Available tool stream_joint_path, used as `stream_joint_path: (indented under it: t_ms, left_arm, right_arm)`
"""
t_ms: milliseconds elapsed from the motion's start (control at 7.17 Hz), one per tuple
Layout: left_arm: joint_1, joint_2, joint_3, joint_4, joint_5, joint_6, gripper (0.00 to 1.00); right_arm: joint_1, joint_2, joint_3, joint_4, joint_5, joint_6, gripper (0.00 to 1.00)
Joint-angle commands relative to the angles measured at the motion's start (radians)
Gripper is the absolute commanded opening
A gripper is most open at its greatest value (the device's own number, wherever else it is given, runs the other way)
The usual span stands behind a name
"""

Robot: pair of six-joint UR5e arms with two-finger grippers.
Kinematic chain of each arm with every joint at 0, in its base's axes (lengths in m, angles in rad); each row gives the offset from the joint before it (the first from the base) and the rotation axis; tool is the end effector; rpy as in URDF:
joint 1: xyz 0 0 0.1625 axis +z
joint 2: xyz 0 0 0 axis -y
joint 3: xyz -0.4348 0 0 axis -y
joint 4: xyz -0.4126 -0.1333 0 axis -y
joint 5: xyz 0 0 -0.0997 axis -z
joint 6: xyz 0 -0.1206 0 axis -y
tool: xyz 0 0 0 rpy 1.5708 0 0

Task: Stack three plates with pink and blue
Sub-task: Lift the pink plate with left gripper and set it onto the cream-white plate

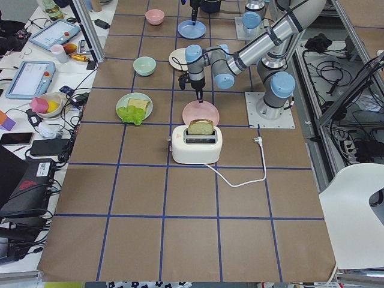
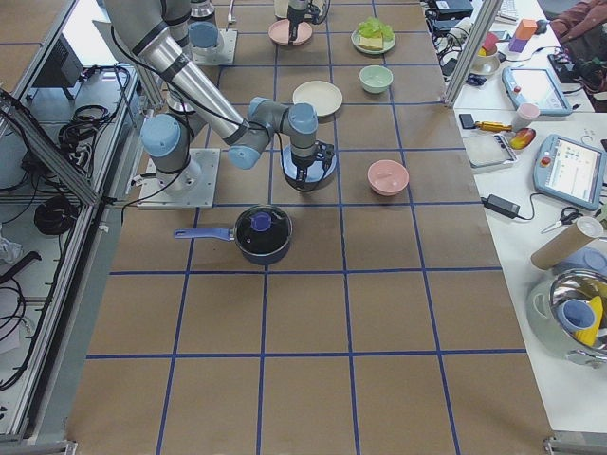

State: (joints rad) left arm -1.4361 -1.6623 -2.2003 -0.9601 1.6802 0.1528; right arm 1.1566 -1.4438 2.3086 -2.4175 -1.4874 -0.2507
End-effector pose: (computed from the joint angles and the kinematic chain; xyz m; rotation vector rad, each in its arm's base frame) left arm -0.0606 -0.4477 0.1930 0.0367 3.0431 0.1902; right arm -0.0379 -0.4424 0.1579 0.2508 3.0465 -0.0155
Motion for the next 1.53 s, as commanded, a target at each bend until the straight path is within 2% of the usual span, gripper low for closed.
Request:
stream_joint_path:
  t_ms: [0,140,279,419,558,837,1116,1395]
  left_arm:
    - [-0.059,-0.011,0.077,-0.040,0.003,-0.019,0.00]
    - [-0.073,-0.011,0.082,-0.043,-0.010,-0.038,0.00]
    - [-0.104,-0.016,0.103,-0.036,-0.069,-0.124,0.00]
    - [-0.192,-0.033,0.181,-0.058,-0.095,-0.207,0.00]
    - [-0.286,-0.066,0.271,-0.125,-0.094,-0.255,0.00]
    - [-0.429,-0.152,0.429,-0.224,-0.105,-0.329,0.00]
    - [-0.565,-0.259,0.552,-0.229,-0.120,-0.435,0.00]
    - [-0.627,-0.345,0.650,-0.218,-0.151,-0.533,0.00]
  right_arm:
    - [0.000,-0.007,0.000,0.001,-0.011,0.001,0.00]
    - [0.000,-0.010,-0.001,0.003,-0.013,0.001,0.00]
    - [-0.002,-0.012,-0.008,0.005,-0.014,0.001,0.00]
    - [-0.002,-0.015,-0.026,0.014,-0.016,0.001,0.00]
    - [-0.002,-0.033,-0.064,0.070,-0.013,0.001,0.00]
    - [0.000,-0.052,-0.199,0.281,-0.002,-0.001,0.00]
    - [0.008,-0.053,-0.259,0.346,0.001,-0.001,0.00]
    - [0.009,-0.053,-0.282,0.402,0.001,0.001,0.00]
